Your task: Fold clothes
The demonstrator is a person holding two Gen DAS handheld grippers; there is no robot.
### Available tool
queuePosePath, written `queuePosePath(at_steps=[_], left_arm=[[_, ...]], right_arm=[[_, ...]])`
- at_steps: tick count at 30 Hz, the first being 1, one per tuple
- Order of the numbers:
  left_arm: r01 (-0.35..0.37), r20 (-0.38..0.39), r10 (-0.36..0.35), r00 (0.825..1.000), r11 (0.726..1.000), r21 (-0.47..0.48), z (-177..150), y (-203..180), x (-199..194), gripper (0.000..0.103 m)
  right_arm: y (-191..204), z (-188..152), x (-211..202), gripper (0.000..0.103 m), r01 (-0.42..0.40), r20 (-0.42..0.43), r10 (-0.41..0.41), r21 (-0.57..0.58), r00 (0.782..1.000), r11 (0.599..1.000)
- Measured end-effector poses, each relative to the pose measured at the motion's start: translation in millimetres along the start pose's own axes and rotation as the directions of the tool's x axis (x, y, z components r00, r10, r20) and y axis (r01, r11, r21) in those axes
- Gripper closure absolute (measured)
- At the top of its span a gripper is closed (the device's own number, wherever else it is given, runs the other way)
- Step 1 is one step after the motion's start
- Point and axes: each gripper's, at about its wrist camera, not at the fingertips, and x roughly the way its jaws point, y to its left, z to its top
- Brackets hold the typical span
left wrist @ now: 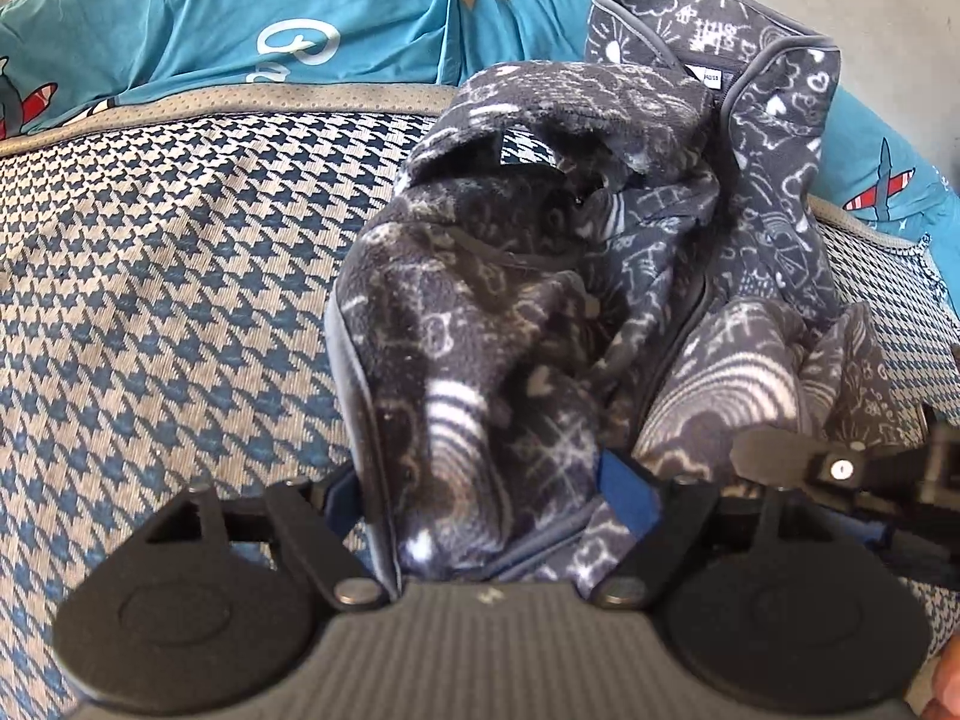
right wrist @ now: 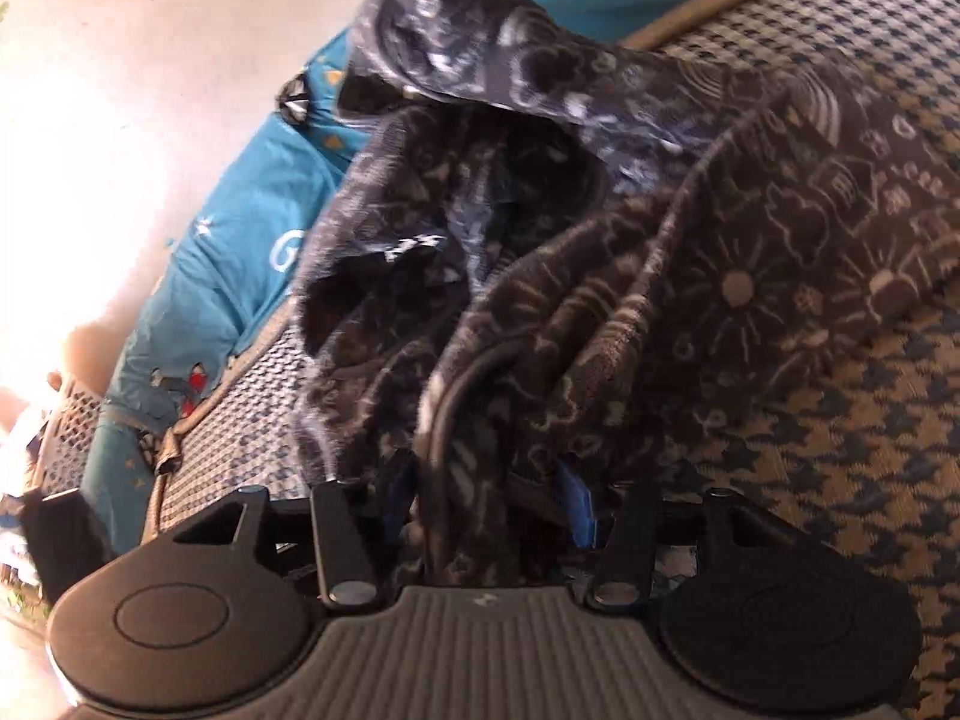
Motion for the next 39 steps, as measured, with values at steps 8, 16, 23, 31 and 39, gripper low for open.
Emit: queuePosePath(at_steps=[8,16,23,31,39], left_arm=[[-0.012,0.033,0.015,0.999,0.996,-0.092,10.7,20.2,-6.4,0.021],[-0.05,0.07,0.061,0.996,0.988,-0.148,16.3,29.6,-9.1,0.015],[-0.067,0.092,0.086,0.992,0.978,-0.196,20.8,43.1,-16.5,0.015],[-0.1,0.13,0.137,0.982,0.961,-0.26,27.5,63.8,-30.7,0.019],[-0.116,0.171,0.168,0.971,0.954,-0.276,28.9,84.4,-53.8,0.02]], right_arm=[[-21.4,11.2,-29.3,0.089,0.067,0.102,-0.076,0.091,0.992,0.994],[-32.6,23.9,-108.4,0.089,0.31,0.434,-0.316,0.086,0.844,0.947],[-21.2,25.0,-90.9,0.072,0.166,0.346,-0.138,-0.054,0.928,0.985],[35.3,-4.5,-26.9,0.061,0.064,0.16,-0.016,-0.299,0.987,0.952],[100.8,-40.9,17.2,0.049,0.115,0.184,-0.015,-0.546,0.983,0.83]])
